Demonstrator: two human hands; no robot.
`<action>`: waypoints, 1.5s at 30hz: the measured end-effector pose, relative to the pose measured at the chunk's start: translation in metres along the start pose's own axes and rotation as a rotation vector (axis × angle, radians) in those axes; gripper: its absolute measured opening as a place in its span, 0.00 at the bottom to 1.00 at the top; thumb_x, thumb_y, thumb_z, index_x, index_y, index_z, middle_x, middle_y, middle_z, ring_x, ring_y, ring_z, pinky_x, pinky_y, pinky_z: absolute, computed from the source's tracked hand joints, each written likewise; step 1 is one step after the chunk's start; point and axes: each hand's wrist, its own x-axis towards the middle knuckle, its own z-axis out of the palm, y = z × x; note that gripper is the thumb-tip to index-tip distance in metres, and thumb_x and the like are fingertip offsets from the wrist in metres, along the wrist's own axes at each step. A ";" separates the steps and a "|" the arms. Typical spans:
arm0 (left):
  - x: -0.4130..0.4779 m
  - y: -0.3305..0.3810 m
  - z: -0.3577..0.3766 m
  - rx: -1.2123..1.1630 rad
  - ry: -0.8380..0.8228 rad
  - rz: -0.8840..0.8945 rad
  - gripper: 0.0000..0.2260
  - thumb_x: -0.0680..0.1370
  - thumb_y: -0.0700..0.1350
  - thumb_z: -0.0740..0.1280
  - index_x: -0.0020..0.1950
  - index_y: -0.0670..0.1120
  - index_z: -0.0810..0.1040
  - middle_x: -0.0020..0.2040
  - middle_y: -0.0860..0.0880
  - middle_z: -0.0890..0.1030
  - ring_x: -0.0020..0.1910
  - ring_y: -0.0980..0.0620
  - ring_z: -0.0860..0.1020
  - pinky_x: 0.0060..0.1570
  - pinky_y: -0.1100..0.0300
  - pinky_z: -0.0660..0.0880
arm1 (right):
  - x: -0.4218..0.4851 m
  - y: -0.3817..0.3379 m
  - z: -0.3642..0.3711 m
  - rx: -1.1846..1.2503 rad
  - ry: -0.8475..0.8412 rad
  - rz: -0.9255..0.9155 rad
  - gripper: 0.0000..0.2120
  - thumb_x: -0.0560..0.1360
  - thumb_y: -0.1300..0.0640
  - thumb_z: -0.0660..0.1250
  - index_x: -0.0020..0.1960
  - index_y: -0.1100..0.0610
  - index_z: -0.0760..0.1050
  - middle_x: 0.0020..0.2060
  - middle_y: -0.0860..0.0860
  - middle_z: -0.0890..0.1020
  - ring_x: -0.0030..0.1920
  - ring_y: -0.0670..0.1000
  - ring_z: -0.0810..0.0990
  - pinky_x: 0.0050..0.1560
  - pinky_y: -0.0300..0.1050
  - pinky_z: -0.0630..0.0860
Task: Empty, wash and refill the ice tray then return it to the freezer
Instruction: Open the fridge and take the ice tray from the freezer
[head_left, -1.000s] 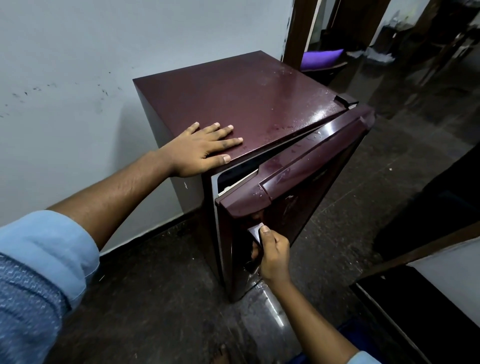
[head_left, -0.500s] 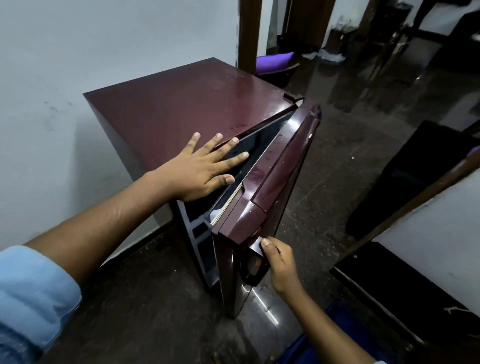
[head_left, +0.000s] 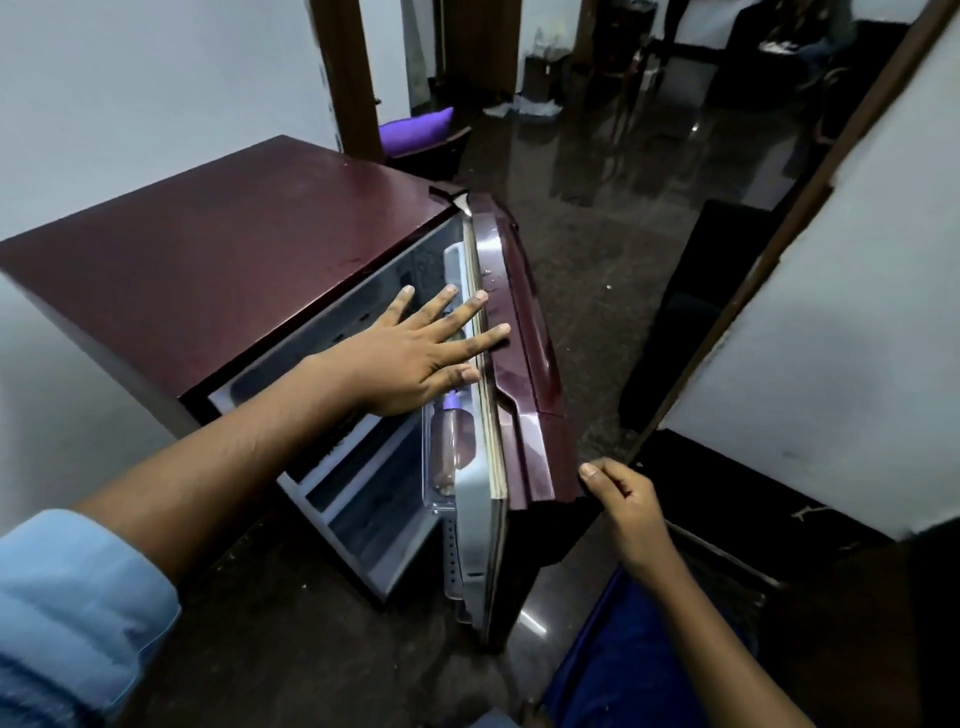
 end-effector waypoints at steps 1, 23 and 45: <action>0.007 0.005 -0.001 -0.002 0.008 0.017 0.25 0.85 0.67 0.39 0.79 0.72 0.32 0.83 0.58 0.29 0.82 0.49 0.28 0.80 0.36 0.33 | 0.000 0.000 -0.010 -0.002 0.046 0.011 0.11 0.79 0.53 0.67 0.39 0.50 0.81 0.35 0.46 0.81 0.38 0.43 0.77 0.42 0.39 0.72; 0.180 0.095 -0.010 0.038 0.270 0.171 0.35 0.81 0.74 0.44 0.86 0.62 0.44 0.87 0.50 0.41 0.84 0.41 0.36 0.83 0.40 0.40 | 0.058 -0.111 -0.075 -1.016 0.572 -0.224 0.27 0.81 0.46 0.64 0.76 0.59 0.72 0.78 0.59 0.68 0.78 0.63 0.64 0.75 0.63 0.63; 0.307 0.130 0.016 -0.060 0.466 -0.011 0.43 0.78 0.76 0.53 0.86 0.54 0.51 0.86 0.45 0.54 0.85 0.40 0.49 0.81 0.38 0.41 | 0.191 -0.036 -0.181 -1.330 0.490 -0.148 0.37 0.80 0.38 0.61 0.83 0.54 0.59 0.80 0.56 0.64 0.79 0.62 0.60 0.81 0.65 0.49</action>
